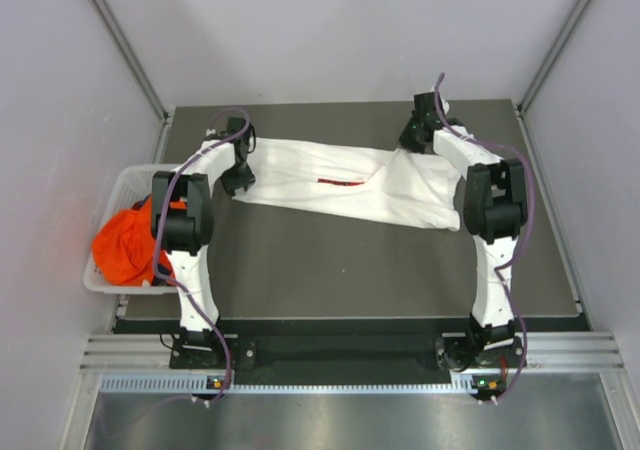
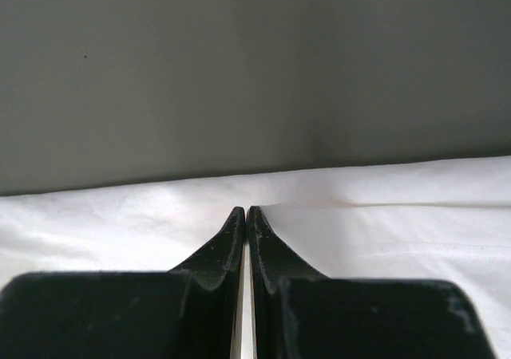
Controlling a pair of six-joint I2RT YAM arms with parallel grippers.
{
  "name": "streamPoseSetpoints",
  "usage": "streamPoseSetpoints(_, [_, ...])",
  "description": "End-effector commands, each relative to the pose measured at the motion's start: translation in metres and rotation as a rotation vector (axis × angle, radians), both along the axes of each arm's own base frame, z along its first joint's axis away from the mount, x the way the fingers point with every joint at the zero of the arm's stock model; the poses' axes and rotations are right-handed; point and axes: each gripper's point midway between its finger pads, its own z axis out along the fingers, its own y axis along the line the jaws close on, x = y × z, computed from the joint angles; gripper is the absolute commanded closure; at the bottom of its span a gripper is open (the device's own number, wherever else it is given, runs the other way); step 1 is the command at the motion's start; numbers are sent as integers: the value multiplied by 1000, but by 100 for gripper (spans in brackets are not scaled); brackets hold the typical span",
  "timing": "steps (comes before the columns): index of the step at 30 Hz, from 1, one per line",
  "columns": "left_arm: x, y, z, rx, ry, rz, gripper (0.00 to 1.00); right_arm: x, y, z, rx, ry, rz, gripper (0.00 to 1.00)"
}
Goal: Fold and stack the t-shirts
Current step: Fold the tshirt
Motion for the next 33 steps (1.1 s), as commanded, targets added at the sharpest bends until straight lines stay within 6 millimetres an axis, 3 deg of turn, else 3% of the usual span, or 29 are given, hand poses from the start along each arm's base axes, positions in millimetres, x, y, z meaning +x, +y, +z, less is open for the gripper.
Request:
streamPoseSetpoints(1, [-3, 21, -1, 57, 0, 55, 55, 15, 12, 31, 11, -115, 37, 100])
streamPoseSetpoints(8, [2, 17, 6, 21, -24, 62, 55, 21, 14, 19, -7, -106, 70, 99])
streamPoseSetpoints(9, [4, 15, 9, 12, -31, 58, 55, 20, 14, 14, -13, -86, 77, 91])
streamPoseSetpoints(14, [21, 3, 43, -45, -99, 9, 54, 7, 13, 32, -43, -62, 139, 67])
streamPoseSetpoints(15, [24, 1, 47, -54, -110, 2, 54, 4, 9, 48, -49, -83, 141, 63])
streamPoseSetpoints(17, [28, -4, 55, -76, -120, -14, 54, -8, -10, 50, -70, -52, 134, 62])
streamPoseSetpoints(18, [29, -6, 57, -85, -124, -18, 54, -13, -17, 62, -70, -62, 135, 62])
streamPoseSetpoints(19, [30, -8, 60, -95, -132, -25, 54, -22, -31, 54, -79, -29, 157, 62])
streamPoseSetpoints(21, [32, -20, 62, -142, -141, -67, 54, -31, -45, 60, -93, -37, 190, 64])
streamPoseSetpoints(28, [31, -55, 47, -250, -117, -195, 55, -62, -92, 16, -173, 107, 341, 65])
streamPoseSetpoints(33, [27, -55, 30, -254, -90, -198, 55, -59, -121, -1, -202, 127, 316, 61])
